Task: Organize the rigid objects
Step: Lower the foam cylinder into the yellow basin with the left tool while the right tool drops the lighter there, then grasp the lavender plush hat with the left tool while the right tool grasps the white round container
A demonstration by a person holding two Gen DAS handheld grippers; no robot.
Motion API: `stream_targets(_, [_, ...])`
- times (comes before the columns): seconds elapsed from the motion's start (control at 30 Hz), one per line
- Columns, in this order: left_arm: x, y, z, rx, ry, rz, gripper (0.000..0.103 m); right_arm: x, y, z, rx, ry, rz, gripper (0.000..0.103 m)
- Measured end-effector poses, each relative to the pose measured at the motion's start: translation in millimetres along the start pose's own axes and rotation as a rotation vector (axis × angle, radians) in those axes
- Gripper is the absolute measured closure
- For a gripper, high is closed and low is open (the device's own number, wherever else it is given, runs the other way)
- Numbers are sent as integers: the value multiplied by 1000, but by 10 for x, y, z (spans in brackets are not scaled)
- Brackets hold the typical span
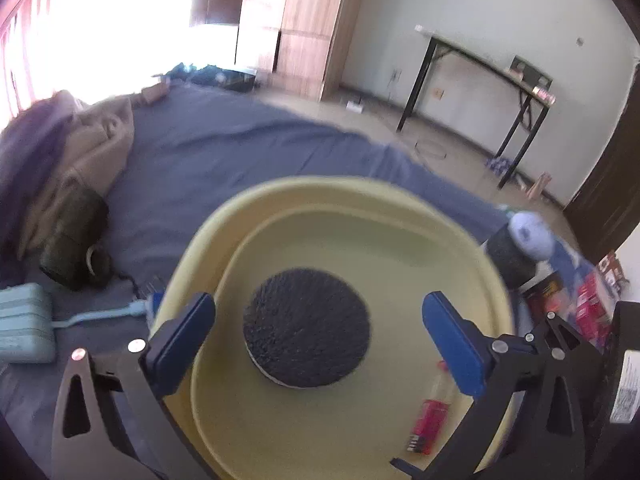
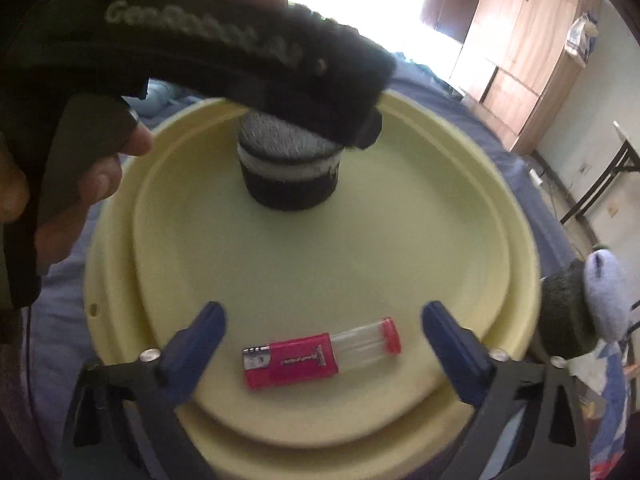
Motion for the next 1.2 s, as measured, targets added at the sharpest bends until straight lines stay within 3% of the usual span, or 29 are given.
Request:
stream_targets(0.07, [86,-30,-45,16,-37,22,0,192,-37,3,-10,-36,13,0])
stream_targets(0.17, [109,-124,-114,50,-31,64,0,497,-164,69,-37,-86,59,0])
stream_targets(0.33, [125,-739,-246,-26,-53,181,0,1369,-677,478,-224,-254,199,0])
stream_targets(0.47, [69,-1235,-326,-38,-78,314,0,2148,-1241,1199,-463,-383,426,0])
stream_targets(0.57, [-67,-1434,-367,7,-34,290,0,2573,-1589,1793,-606,-394,619,0])
stream_targets(0.63, [33,-1486,-420,60,-33,288,0,2750,-1780,2188,-735,-383,658,0])
stream_targets(0.67, [118,-1524,-445,70,-61,333,0,2836,-1893,2410,-812,-384,650,0])
stream_targets(0.73, [222,-1645,-511,71,-68,497,0,2966,-2075,2813,-907,-376,620,0])
stream_targets(0.77, [214,-1690,-533,60,-38,510,0,3009,-2149,2954,-921,-358,630,0])
stream_targets(0.8, [200,-1779,-568,4,-11,485,0,3051,-2188,3100,-920,-335,657,0])
stream_targets(0.87, [189,-1881,-589,-90,-35,422,0,3055,-2259,3287,-872,-289,683,0])
stream_targets(1.0, [-10,-1982,-560,-183,-2,320,0,2789,-2491,3429,-856,-165,616,0])
stream_targets(1.1, [-243,-2092,-518,-316,29,244,0,2701,-2720,3613,-888,-109,678,0])
stream_targets(1.2, [-422,-2137,-409,-386,45,226,0,2545,-2813,3625,-862,-75,732,0])
Point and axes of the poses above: each gripper's, at about its wrist camera, not at the fingertips, and x roughly against the way its jaws point, y to its left, z to its underside, the point moved 2 cm from there along -x, roughly the way its jaws point, and after that the axes turned 3 degrees about z, right-handed, at the moved point
